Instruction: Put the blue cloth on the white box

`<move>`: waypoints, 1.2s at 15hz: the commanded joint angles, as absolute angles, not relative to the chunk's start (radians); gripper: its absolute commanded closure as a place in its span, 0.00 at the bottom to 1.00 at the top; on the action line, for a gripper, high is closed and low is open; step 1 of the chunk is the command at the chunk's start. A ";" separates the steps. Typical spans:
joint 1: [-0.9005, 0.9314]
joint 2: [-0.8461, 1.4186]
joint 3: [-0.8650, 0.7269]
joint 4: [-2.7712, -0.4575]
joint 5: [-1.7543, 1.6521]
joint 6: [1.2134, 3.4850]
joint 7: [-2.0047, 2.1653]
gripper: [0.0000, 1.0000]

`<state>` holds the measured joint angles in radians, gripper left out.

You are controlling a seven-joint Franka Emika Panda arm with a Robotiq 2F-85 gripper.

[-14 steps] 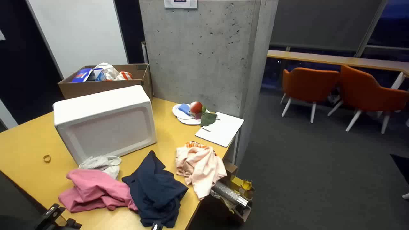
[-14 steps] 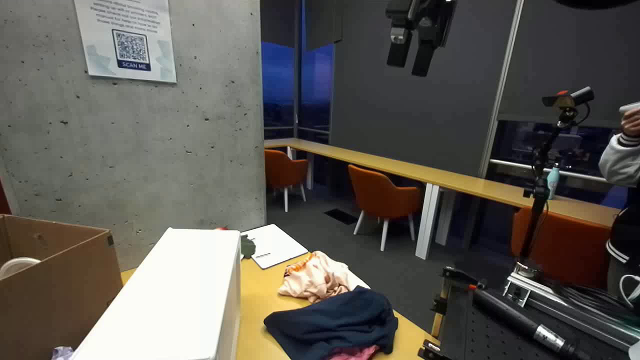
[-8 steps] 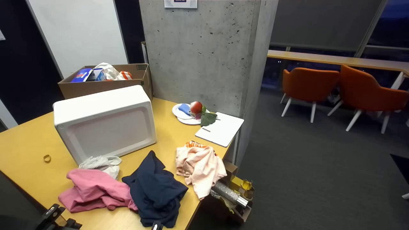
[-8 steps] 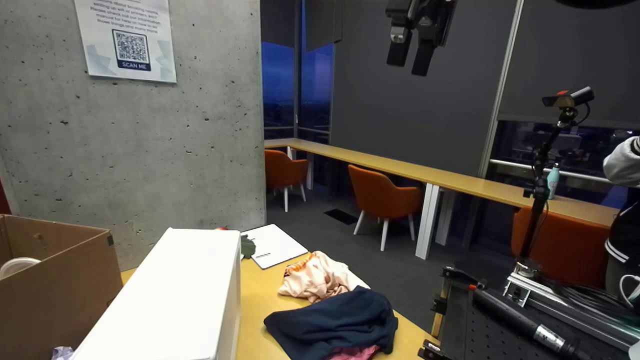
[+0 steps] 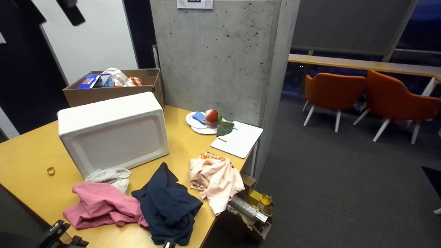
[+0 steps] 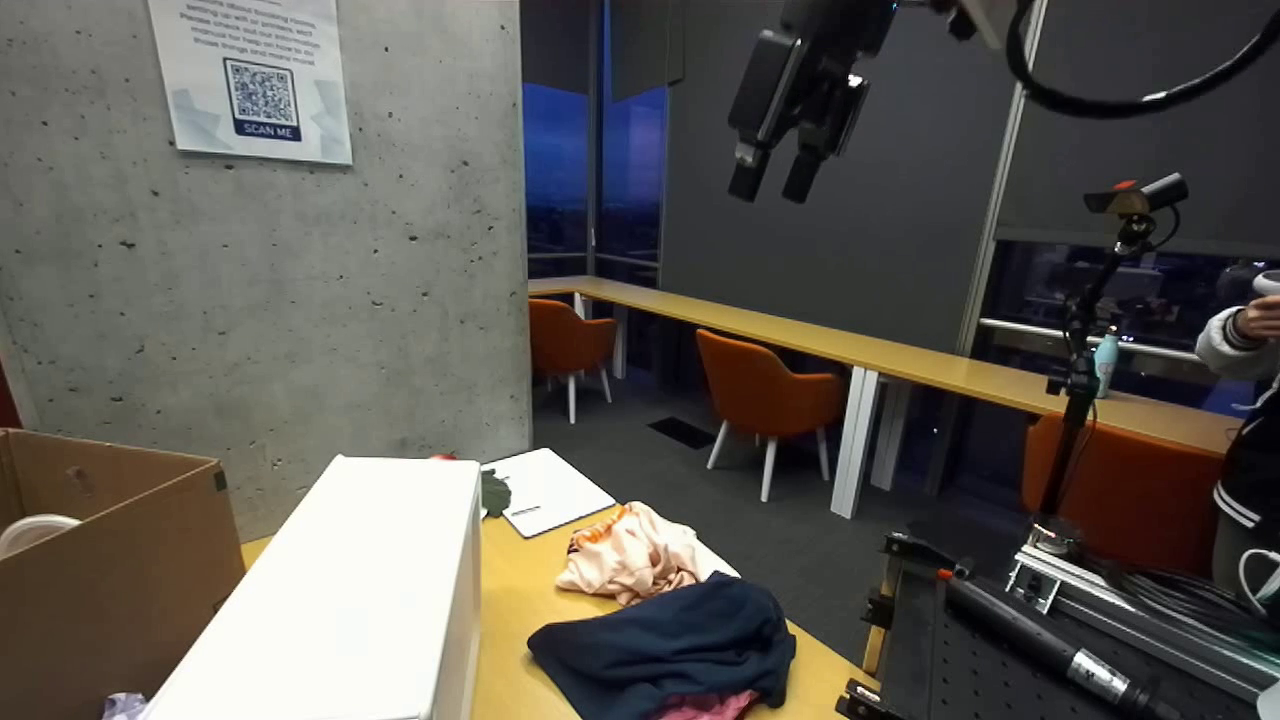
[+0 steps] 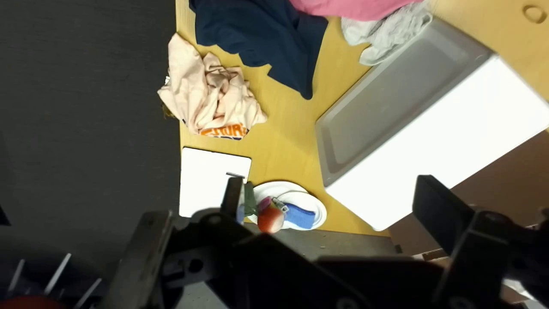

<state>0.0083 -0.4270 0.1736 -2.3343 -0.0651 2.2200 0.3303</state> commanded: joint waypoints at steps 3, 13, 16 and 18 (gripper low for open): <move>0.013 -0.295 0.102 -2.486 0.006 2.428 0.284 0.00; -0.041 0.016 0.027 -2.731 0.007 2.826 0.295 0.00; -0.059 0.221 -0.044 -2.687 -0.118 2.991 0.360 0.00; 0.015 0.353 -0.146 -2.618 -0.177 3.063 0.396 0.00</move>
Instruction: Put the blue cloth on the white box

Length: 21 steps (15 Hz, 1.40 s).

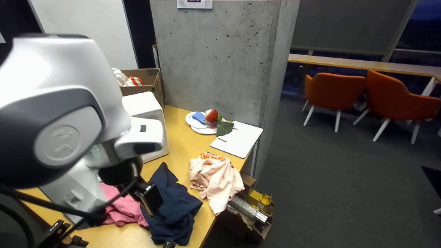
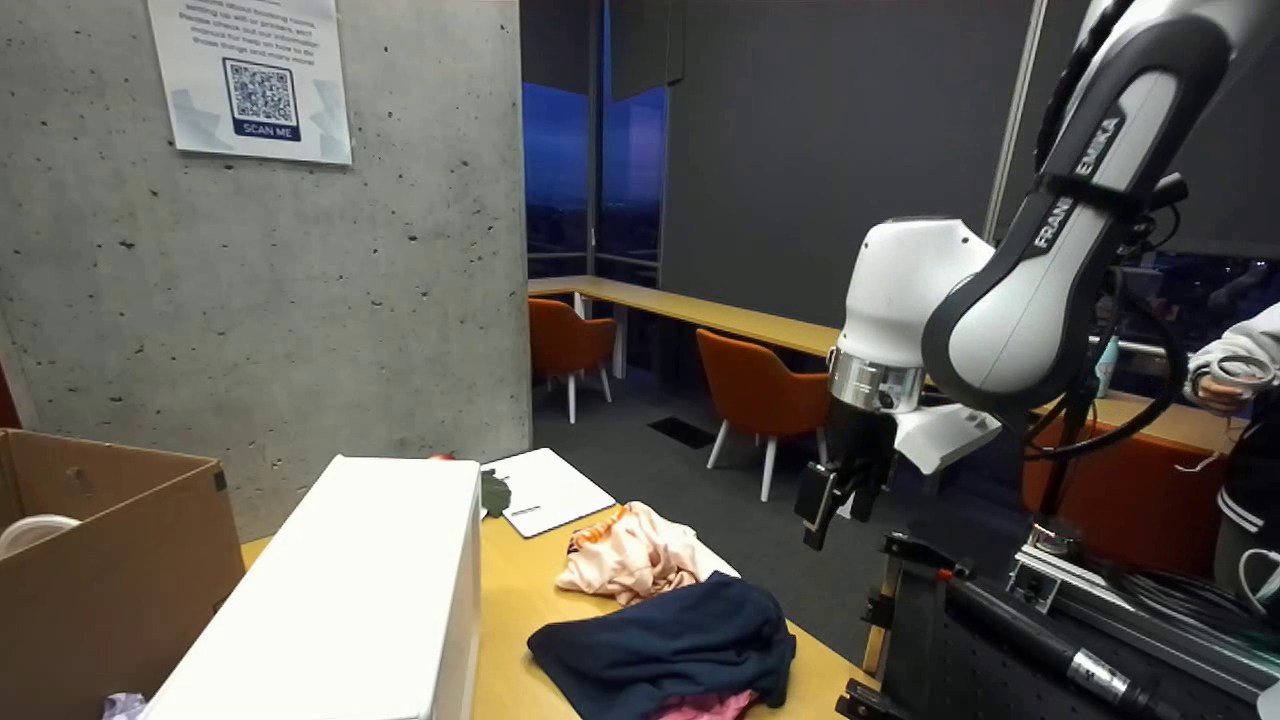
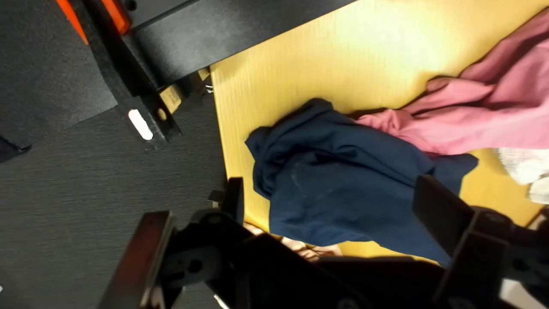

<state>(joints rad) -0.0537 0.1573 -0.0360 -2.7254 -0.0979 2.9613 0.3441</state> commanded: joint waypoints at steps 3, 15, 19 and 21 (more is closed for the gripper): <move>0.131 0.550 -0.234 -2.481 -0.099 3.134 0.367 0.00; 0.309 0.979 -0.244 -2.192 0.175 3.267 0.348 0.49; 0.330 0.930 -0.272 -2.262 0.228 3.339 0.333 0.79; 0.347 0.886 -0.298 -2.295 0.259 3.361 0.323 0.95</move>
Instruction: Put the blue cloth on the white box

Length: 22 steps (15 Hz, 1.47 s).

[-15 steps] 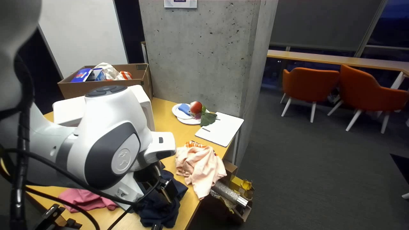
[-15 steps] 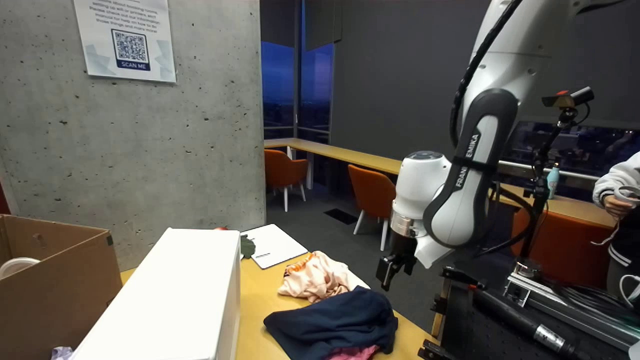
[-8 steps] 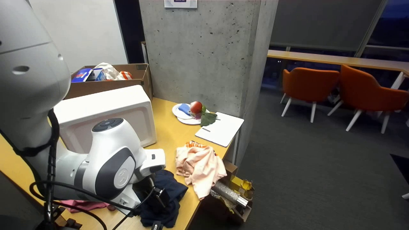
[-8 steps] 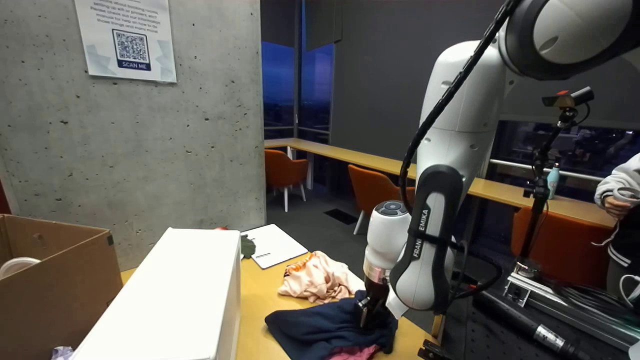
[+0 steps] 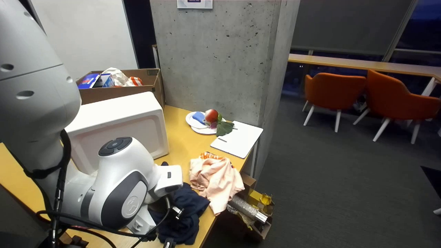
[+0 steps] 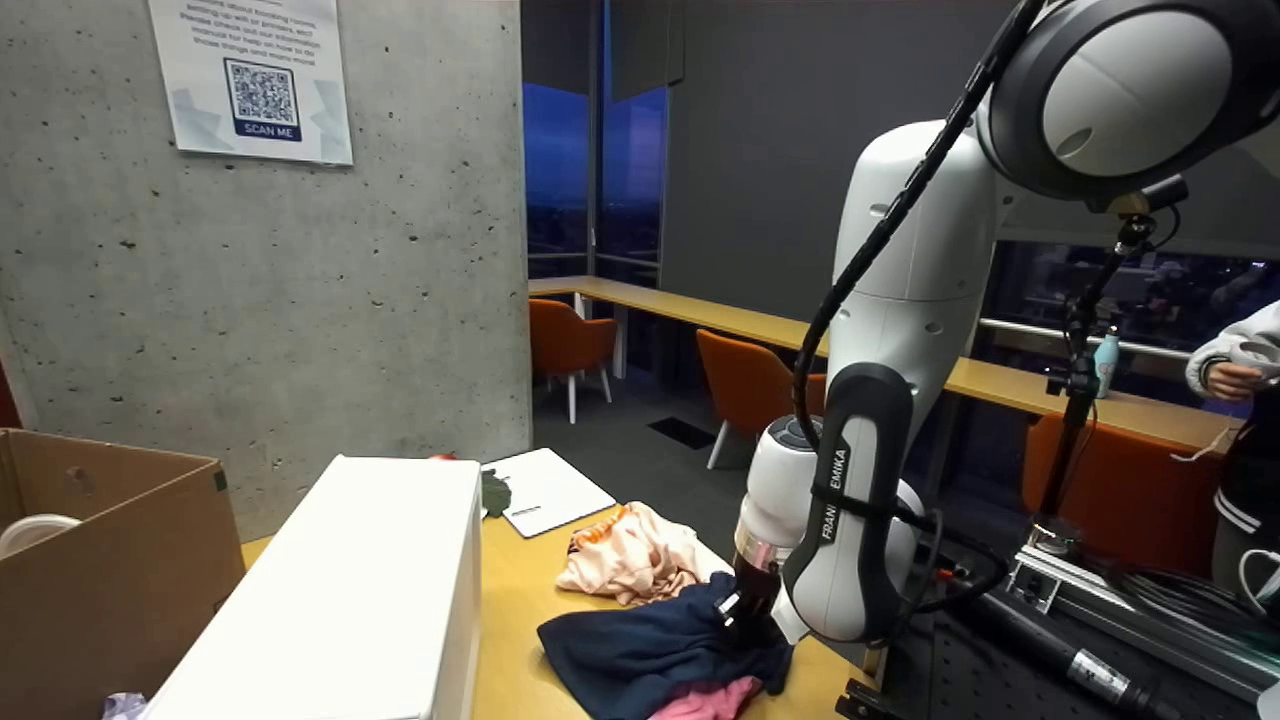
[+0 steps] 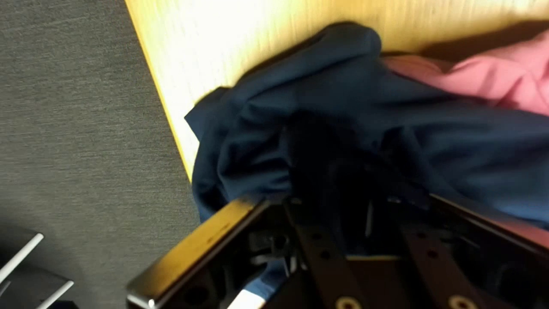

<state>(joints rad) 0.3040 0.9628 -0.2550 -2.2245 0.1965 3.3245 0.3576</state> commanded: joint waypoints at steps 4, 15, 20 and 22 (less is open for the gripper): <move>0.413 0.751 -0.408 -2.369 0.326 3.362 0.291 1.00; 0.898 0.542 -1.037 -2.268 0.348 3.078 0.276 0.99; 0.963 0.504 -1.013 -2.040 0.242 2.857 0.380 0.99; 0.951 0.512 -0.936 -1.941 0.189 2.808 0.429 0.99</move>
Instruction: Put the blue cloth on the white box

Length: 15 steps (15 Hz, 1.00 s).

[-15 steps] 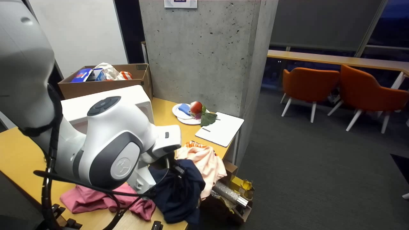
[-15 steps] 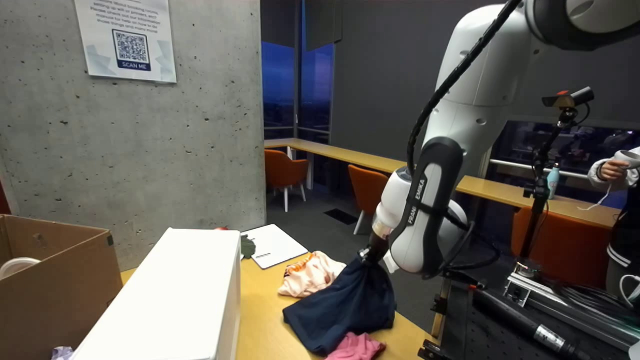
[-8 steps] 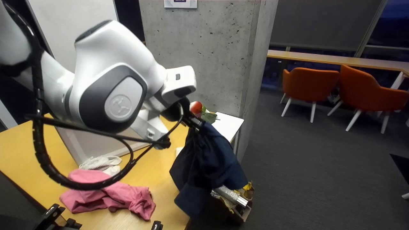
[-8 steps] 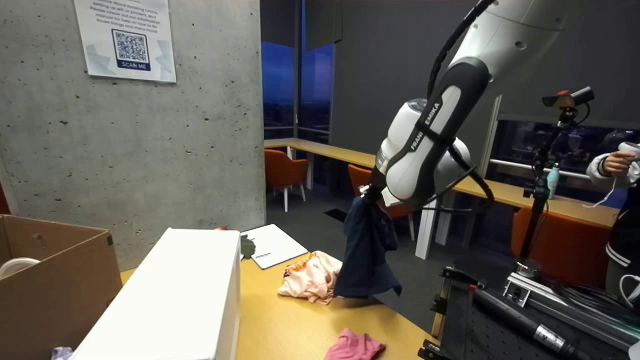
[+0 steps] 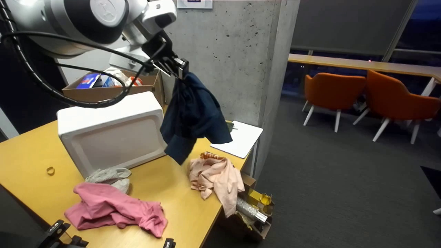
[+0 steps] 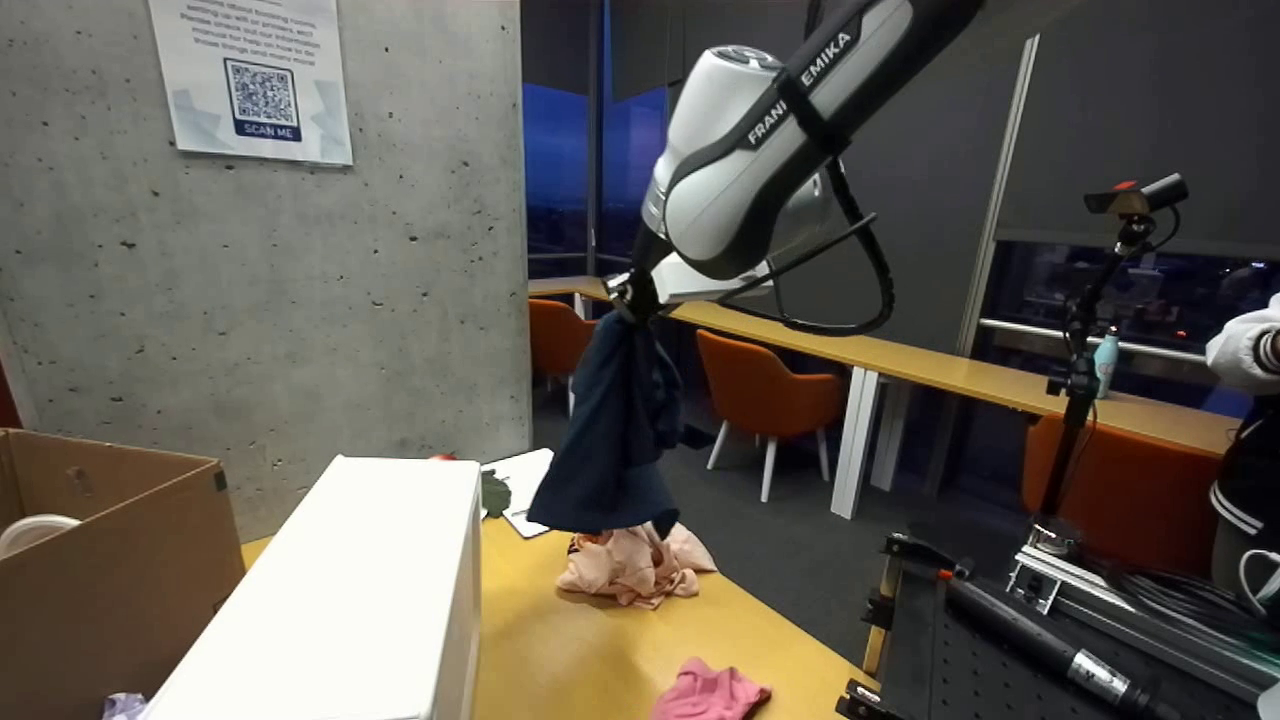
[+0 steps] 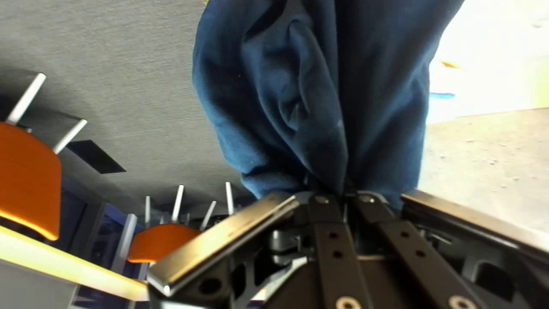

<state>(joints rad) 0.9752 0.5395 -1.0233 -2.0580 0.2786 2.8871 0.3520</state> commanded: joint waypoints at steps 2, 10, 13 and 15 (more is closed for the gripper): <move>0.927 0.525 -0.848 -1.837 0.136 2.758 0.485 0.99; 0.663 0.558 -0.441 -1.667 0.047 2.726 0.512 0.99; 0.536 0.603 -0.304 -1.644 0.035 2.759 0.501 0.99; 0.491 0.616 -0.248 -1.615 0.019 2.780 0.504 0.99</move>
